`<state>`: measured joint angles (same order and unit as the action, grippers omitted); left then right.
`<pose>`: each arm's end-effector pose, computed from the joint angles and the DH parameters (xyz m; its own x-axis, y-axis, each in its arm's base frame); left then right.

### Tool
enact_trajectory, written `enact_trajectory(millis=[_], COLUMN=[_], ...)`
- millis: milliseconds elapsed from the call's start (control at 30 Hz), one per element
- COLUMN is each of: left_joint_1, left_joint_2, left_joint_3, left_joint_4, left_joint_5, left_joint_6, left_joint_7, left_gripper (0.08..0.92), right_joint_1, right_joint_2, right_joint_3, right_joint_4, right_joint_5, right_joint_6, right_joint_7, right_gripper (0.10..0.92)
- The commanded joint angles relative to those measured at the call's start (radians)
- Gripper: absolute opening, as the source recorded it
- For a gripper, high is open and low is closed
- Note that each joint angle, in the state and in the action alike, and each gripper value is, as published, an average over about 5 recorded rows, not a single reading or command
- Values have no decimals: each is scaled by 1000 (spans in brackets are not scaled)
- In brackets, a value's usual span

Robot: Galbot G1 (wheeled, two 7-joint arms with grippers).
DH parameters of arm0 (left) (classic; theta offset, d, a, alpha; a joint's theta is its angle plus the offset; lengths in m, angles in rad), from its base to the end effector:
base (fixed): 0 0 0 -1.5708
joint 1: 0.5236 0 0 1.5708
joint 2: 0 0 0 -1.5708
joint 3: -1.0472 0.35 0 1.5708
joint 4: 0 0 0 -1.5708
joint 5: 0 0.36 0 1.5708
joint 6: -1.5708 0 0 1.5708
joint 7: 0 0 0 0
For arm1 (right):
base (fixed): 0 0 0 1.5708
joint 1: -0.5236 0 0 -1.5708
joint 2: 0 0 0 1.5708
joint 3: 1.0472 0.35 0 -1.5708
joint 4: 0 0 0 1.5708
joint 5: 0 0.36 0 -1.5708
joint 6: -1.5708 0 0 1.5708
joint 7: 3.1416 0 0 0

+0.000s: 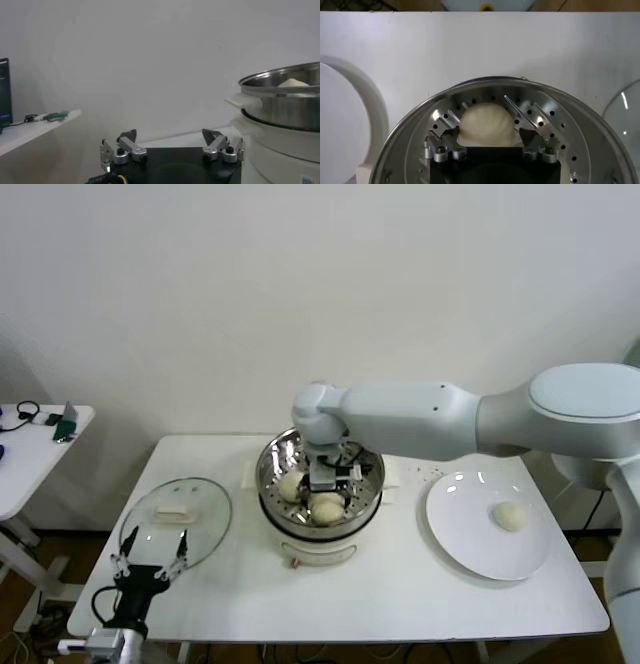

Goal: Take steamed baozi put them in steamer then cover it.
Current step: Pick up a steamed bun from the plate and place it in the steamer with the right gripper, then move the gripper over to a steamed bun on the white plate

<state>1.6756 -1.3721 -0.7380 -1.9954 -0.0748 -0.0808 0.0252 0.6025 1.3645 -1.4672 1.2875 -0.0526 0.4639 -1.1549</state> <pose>0.1512 0.1082 -0.3372 -0.9934 -0.0682 0.0927 -0.0477 0.9771 0.2074 0.5153 0.2166 -0.1006 -0.0480 0.0199 0.9987 -0.0226 -0.9996 0.0188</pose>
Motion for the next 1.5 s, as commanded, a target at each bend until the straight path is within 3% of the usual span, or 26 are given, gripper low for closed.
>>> enact_trajectory(millis=[33,400,700,833,1167,1500], left_joint_1=[1,-4,-21,-27,-29,-29], left_joint_2=[1,3,2,2,4,-24], left_joint_3=[-2,-2,12,19,20,37], left_joint_4=[2,1,3,6,10,-2], left_joint_5=[-2,-4,2,7,10,36], left_joint_6=[-1,0,3,3,4,26], left_joint_7=[-1,-3,-3,-3,-2,-10], left_gripper=[823,823,823,823,823,823], right_joint_1=[3,161,260,250,54,-315], right_joint_2=[-11,-188,-429,-539,-774,-826], right_joint_3=[15,32,-115,-148,-80,228], right_joint_4=[1,46,-1,-14,-24,-185], right_joint_5=[-14,97,433,504,366,138], right_joint_6=[14,-21,-346,-480,-580,-529], right_joint_7=[6,6,111,134,143,127], right_gripper=[819,823,823,823,823,823])
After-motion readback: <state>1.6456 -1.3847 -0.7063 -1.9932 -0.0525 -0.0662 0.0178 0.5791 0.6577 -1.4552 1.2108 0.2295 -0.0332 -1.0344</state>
